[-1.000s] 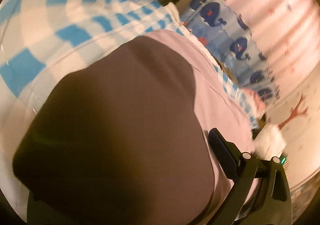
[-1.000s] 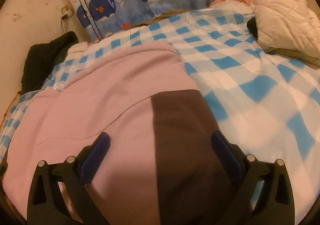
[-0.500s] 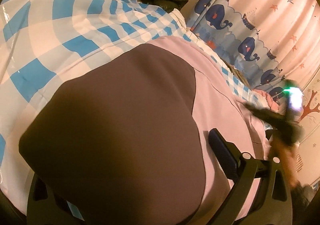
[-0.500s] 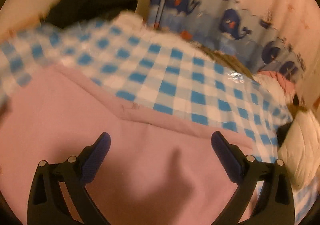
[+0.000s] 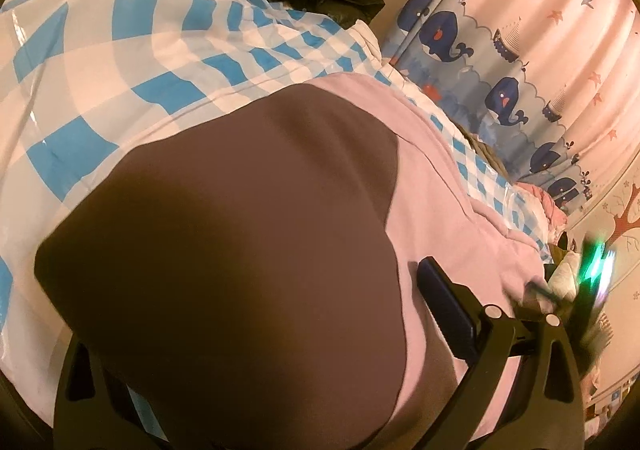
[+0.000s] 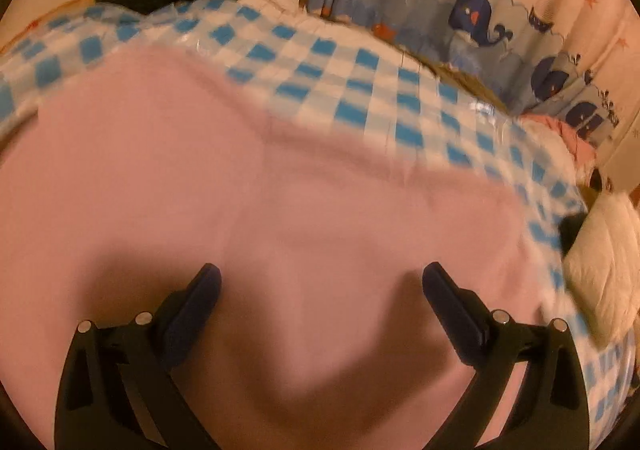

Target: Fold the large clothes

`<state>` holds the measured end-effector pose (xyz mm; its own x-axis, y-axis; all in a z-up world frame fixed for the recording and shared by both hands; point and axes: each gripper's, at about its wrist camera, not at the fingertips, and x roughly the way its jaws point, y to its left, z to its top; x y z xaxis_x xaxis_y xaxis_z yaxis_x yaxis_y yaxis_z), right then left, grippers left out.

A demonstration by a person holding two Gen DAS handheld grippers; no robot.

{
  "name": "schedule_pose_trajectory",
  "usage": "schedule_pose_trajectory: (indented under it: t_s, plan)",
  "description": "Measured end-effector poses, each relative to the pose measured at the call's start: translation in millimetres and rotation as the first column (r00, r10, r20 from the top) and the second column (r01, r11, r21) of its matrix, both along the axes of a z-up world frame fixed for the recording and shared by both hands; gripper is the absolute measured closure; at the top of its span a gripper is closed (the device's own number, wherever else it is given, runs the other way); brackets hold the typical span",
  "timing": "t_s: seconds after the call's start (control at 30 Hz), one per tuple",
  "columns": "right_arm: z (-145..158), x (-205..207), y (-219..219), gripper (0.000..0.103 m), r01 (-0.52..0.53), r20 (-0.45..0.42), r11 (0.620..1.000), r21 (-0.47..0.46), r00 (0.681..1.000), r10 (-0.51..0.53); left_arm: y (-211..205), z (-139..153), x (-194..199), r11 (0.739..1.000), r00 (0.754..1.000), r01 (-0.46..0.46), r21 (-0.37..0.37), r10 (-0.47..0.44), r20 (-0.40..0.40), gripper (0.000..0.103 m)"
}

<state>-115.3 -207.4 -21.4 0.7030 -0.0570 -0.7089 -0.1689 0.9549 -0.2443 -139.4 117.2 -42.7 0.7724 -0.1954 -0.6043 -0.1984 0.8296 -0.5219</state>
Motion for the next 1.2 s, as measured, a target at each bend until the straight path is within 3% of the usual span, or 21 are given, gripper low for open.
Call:
schedule_pose_trajectory:
  t_s: [0.07,0.17,0.3,0.37,0.47,0.73,0.87,0.97,1.03,1.17,1.2]
  plan:
    - [-6.7,-1.2,-5.3,0.006,0.007,0.026,0.999,0.042,1.000,-0.008,-4.4,2.3,-0.8,1.000,1.000,0.000,0.025,0.000,0.006,0.009]
    - [2.4,-0.2,-1.8,0.006,0.010,0.008,0.999,0.031,1.000,-0.010,-4.6,2.6,-0.9,0.999,1.000,-0.012,0.038,0.011,0.006,0.009]
    - [20.9,-31.5,2.9,0.006,-0.004,0.065,0.998,0.055,0.998,0.000,-2.0,2.3,-0.8,0.999,1.000,-0.018,0.028,0.017,0.003,0.009]
    - [11.8,-40.6,3.5,0.006,0.001,0.058,0.999,0.053,0.998,-0.004,-2.1,2.4,-0.7,0.999,1.000,-0.017,0.027,0.017,0.002,0.009]
    - [-2.1,-46.2,-7.7,0.006,0.018,0.074,0.990,0.142,0.997,-0.028,-2.3,2.9,-0.8,0.999,1.000,-0.013,0.029,0.013,0.000,0.009]
    - [0.9,-47.2,-6.3,0.006,0.021,0.066,0.990,0.136,0.997,-0.030,-1.9,4.0,0.2,0.999,1.000,-0.016,0.031,0.016,0.000,0.009]
    - [9.7,-68.7,-11.2,0.006,0.032,0.168,0.989,0.147,0.984,-0.057,0.5,4.0,1.4,0.999,1.000,-0.020,0.026,0.020,-0.001,0.009]
    - [-11.8,-67.5,-12.6,0.006,0.051,0.111,0.989,0.137,0.992,-0.066,0.9,3.5,2.2,1.000,1.000,-0.017,0.021,0.017,-0.002,0.009]
    - [-6.6,-65.2,-12.7,0.006,0.049,0.085,0.991,0.127,0.995,-0.060,1.0,2.7,2.3,0.999,1.000,-0.021,0.024,0.021,-0.004,0.009]
    - [11.1,-79.5,-15.0,0.006,0.046,0.161,0.990,0.132,0.985,-0.068,9.4,-3.3,4.6,0.999,1.000,-0.025,-0.048,0.024,-0.021,0.008]
    - [1.2,-74.6,-14.6,0.006,0.049,0.116,0.992,0.118,0.991,-0.063,12.4,-4.9,5.3,0.997,1.000,-0.025,-0.074,0.023,-0.021,0.008]
